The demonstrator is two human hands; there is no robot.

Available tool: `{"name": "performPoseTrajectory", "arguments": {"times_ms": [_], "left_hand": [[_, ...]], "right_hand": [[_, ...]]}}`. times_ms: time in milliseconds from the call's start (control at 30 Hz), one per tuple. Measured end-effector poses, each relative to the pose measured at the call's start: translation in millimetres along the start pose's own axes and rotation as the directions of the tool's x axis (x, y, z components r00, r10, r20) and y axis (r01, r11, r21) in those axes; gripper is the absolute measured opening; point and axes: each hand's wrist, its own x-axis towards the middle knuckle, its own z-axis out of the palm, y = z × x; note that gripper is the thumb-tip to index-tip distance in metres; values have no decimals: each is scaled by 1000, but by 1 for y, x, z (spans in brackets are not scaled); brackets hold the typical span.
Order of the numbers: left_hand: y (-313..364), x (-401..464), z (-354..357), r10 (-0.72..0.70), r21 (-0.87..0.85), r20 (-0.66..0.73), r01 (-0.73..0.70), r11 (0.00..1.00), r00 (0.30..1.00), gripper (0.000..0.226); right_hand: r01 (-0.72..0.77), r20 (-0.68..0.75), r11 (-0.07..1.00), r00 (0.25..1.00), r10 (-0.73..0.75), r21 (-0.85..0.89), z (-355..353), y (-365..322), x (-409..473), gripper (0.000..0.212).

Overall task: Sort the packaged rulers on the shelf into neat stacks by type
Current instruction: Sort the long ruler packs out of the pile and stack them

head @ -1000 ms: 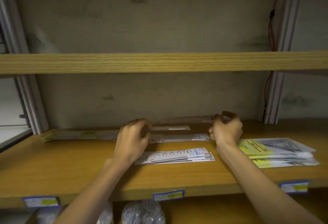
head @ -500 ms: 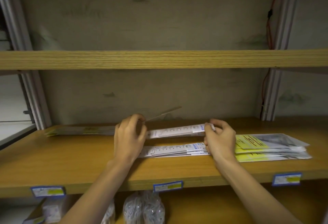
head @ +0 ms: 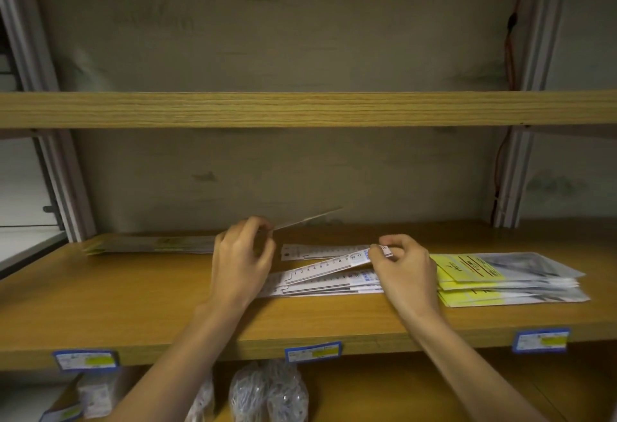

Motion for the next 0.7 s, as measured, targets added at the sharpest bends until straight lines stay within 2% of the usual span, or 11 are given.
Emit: {"name": "performPoseTrajectory", "arguments": {"times_ms": [200,467,700], "left_hand": [[0,0,0,18,15,19,-18,1000,1000,19],[-2,-1,2,43,25,54,-45,999,998,19],[-1,0,3,97,51,54,-100,994,994,18]], "right_hand": [[58,-13,993,998,-59,-104,-2,-3,-2,26],[2,-26,958,1000,-9,-286,-3,-5,-4,25],[-25,-69,972,998,9,-232,-1,-8,-5,18]]}}
